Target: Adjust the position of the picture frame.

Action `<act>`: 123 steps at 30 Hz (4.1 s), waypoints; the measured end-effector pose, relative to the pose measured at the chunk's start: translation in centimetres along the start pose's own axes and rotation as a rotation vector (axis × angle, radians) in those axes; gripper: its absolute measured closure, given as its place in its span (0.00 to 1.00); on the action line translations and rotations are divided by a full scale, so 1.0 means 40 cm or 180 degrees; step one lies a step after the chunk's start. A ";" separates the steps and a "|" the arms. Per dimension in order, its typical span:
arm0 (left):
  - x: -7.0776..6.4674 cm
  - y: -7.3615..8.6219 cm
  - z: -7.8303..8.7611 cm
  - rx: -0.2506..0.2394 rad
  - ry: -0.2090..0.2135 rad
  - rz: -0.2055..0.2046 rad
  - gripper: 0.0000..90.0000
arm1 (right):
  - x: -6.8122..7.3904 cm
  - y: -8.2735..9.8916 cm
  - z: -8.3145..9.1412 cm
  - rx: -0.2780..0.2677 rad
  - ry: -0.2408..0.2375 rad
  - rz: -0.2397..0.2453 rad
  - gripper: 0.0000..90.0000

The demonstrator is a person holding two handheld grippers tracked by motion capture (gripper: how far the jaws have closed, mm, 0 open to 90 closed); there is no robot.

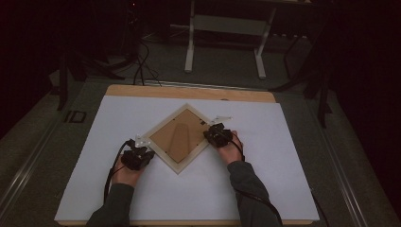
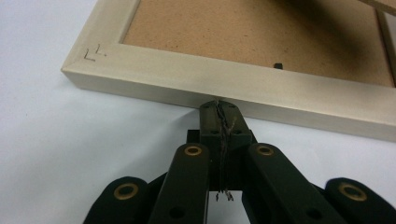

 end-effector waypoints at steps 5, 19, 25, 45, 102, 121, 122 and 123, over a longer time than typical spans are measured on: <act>-0.015 0.000 0.000 0.0017 0.0031 -0.0057 1.00 | -0.001 0.003 0.004 0.0010 -0.0012 0.0017 1.00; -0.044 -0.002 -0.002 0.0022 0.0155 -0.0176 0.99 | -0.003 0.021 0.023 0.0014 -0.0024 0.0018 1.00; -0.039 -0.007 -0.009 -0.0018 0.0170 -0.0132 0.98 | -0.005 0.029 0.032 0.0019 -0.0036 -0.0006 1.00; -0.033 -0.039 -0.042 -0.0066 0.0027 -0.0119 1.00 | -0.007 0.060 0.065 0.0026 0.0050 -0.0057 1.00; -0.094 -0.028 -0.029 0.0020 0.0162 0.0073 1.00 | -0.173 0.138 0.115 0.0237 0.0414 -0.0535 1.00; -0.054 -0.053 -0.057 -0.0071 0.0102 0.0191 1.00 | -0.143 0.177 0.153 0.0200 0.0375 -0.0622 1.00; -0.051 -0.054 -0.058 -0.0072 0.0115 0.0197 1.00 | -0.142 0.178 0.153 0.0199 0.0375 -0.0624 1.00; -0.048 -0.055 -0.059 -0.0076 0.0121 0.0208 1.00 | -0.141 0.179 0.154 0.0197 0.0376 -0.0626 1.00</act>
Point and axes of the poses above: each handheld gripper's, and its own axes: z roughly backward along the jaws, y roughly out of its underside, x roughly to its left, the point moved 4 cm from there along -z, roughly forward along the jaws
